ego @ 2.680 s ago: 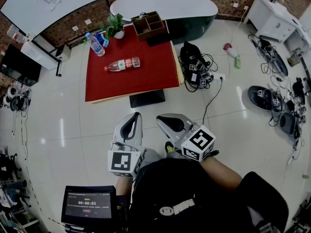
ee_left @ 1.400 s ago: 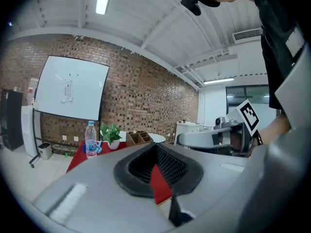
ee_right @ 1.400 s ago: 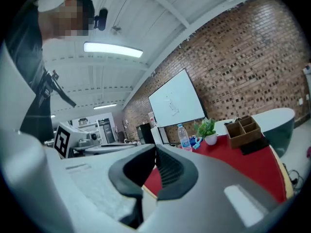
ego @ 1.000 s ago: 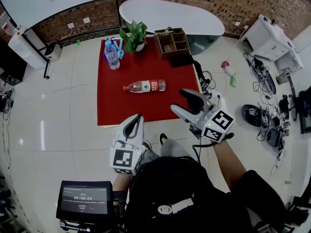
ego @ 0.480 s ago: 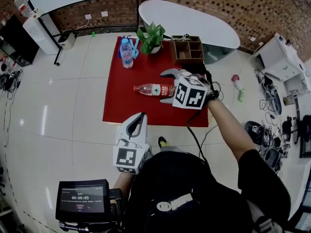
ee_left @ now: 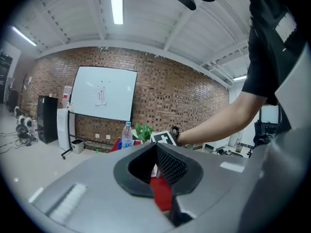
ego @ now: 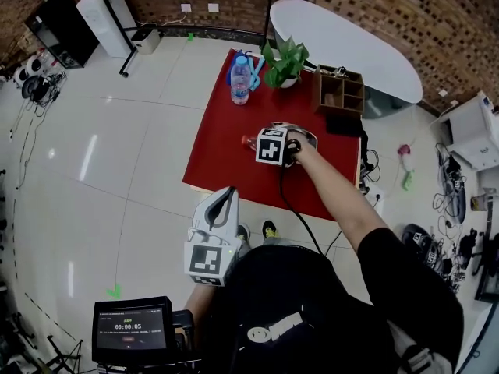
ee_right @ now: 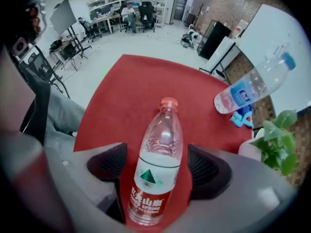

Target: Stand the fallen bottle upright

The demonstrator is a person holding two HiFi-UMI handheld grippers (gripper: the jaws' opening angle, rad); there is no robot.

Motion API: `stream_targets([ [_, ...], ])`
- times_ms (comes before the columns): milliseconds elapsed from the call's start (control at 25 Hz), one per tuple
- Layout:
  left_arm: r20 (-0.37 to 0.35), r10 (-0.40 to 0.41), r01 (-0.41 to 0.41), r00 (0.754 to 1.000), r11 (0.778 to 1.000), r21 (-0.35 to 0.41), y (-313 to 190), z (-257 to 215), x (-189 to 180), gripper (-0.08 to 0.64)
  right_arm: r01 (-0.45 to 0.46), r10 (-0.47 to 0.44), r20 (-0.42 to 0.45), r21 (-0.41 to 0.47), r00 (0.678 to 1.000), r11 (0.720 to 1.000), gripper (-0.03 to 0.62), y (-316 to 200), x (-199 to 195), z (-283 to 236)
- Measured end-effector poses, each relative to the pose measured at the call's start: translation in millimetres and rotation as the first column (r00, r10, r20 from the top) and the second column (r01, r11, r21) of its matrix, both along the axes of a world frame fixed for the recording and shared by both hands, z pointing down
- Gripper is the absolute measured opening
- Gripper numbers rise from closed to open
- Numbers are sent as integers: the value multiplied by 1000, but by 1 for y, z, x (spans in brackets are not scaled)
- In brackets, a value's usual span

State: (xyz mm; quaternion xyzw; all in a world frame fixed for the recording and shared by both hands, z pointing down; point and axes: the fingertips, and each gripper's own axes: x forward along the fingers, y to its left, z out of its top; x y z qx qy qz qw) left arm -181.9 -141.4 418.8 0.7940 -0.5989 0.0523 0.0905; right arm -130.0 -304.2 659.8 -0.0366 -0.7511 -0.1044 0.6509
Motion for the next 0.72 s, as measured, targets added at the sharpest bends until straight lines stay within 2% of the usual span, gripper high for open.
stream_targets([
  [80, 1, -30, 30, 1000, 1000, -4, 3, 0, -7, 0, -17, 18, -51, 6, 999, 1000, 382, -3, 3, 19],
  [240, 3, -64, 64, 998, 998, -4, 4, -1, -18, 0, -13, 16, -93, 36, 996, 999, 380, -4, 0, 35],
  [280, 4, -68, 68, 998, 998, -3, 3, 0, -19, 0, -10, 13, -99, 33, 995, 999, 367, -4, -1, 36],
  [320, 5, -71, 71, 997, 997, -2, 2, 0, -19, 0, -9, 12, -103, 28, 995, 1000, 322, -4, -1, 36],
  [440, 13, -70, 70, 997, 998, 4, -3, 3, -17, 0, -38, 40, -101, 22, 994, 999, 314, -8, 3, 38],
  [520, 19, -63, 63, 998, 998, 11, -9, 6, -14, 0, -63, 64, -67, 13, 996, 998, 311, -12, 4, 37],
  [600, 23, -52, 52, 998, 999, 15, -16, 11, -9, 0, -92, 92, 3, -11, 996, 996, 311, -16, 0, 34],
  [720, 13, -23, 23, 1000, 1000, 2, -18, 6, 0, 0, -186, 186, 113, -13, 976, 983, 310, -25, -2, 4],
])
